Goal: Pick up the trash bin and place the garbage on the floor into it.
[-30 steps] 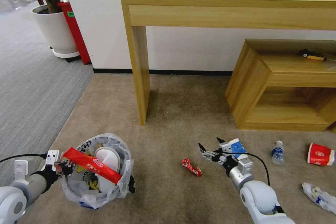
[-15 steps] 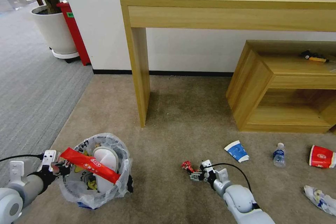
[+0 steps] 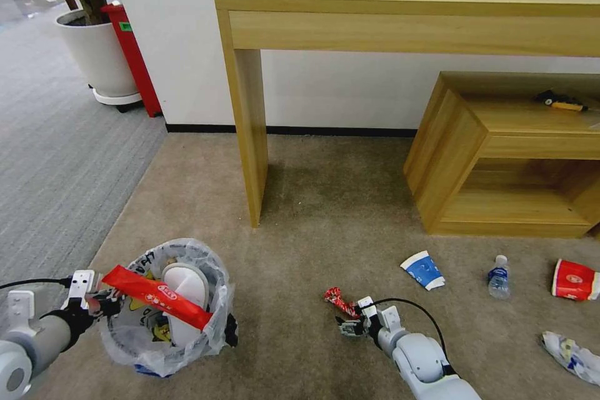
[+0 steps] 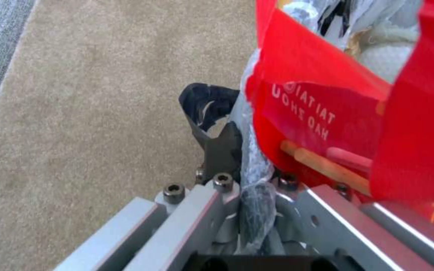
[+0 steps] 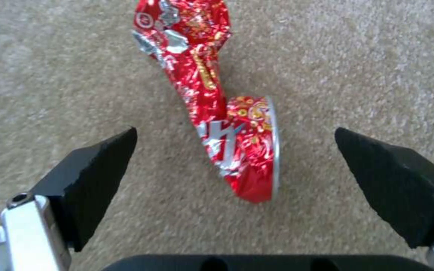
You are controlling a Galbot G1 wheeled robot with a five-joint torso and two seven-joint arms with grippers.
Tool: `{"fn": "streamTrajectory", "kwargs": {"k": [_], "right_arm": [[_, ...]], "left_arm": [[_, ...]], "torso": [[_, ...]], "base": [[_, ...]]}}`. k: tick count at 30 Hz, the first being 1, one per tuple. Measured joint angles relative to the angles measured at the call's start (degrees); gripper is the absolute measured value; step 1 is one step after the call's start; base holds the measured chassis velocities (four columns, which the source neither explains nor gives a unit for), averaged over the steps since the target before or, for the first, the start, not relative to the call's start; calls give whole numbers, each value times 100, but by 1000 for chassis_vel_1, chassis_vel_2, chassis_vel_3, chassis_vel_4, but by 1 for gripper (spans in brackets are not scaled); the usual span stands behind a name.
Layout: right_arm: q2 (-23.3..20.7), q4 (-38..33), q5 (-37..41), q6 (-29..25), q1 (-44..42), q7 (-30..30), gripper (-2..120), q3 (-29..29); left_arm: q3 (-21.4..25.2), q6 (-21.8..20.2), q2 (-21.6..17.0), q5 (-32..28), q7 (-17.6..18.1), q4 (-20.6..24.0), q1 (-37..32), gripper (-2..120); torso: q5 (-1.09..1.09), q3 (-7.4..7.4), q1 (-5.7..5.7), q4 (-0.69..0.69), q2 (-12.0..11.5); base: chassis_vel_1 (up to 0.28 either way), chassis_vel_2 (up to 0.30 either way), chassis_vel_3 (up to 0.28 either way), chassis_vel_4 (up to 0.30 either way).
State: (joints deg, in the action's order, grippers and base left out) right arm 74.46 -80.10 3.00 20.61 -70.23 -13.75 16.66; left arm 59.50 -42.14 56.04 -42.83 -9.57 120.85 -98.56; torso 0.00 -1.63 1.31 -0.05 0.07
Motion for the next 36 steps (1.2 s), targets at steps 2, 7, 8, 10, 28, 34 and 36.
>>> {"fn": "streamTrajectory", "kwargs": {"k": [2, 7, 8, 10, 28, 34, 36], "right_arm": [[19, 95, -14, -39, 52, -50, 100, 16], [78, 338, -105, -201, 186, -198, 92, 35], [91, 387, -120, -217, 207, -213, 89, 41], [113, 472, -134, -237, 226, -232, 80, 45], [168, 794, -305, -551, 306, -306, 19, 143], [187, 847, -507, -771, 304, -297, 18, 194], [176, 585, -647, -1026, 214, -286, 18, 308]], "left_arm": [[0, 0, -3, 0, 0, 4, -3, 0], [-17, 0, -11, 14, 2, 8, 21, 0], [-21, 0, -8, 16, 4, 12, 27, 0], [-26, 0, 0, 22, 11, 28, 30, 0], [-46, 0, 17, 72, 43, 148, -4, 0], [-41, 0, 3, 75, 43, 186, -29, 0], [-48, 0, -46, 74, 64, 240, -42, 0]], "torso": [[0, 0, 0, 1, 0], [0, 0, 0, 1, 0], [0, 0, 0, 1, 0], [0, 0, 0, 1, 0], [1, 0, 0, 0, 0], [1, 0, 0, 1, 0], [1, 0, 0, 0, 0]], "base": [[0, 0, 0, 0], [0, 0, 0, 0], [0, 0, 0, 0], [0, 0, 0, 0], [0, 0, 0, 0], [0, 0, 0, 0], [0, 0, 0, 0]]}}
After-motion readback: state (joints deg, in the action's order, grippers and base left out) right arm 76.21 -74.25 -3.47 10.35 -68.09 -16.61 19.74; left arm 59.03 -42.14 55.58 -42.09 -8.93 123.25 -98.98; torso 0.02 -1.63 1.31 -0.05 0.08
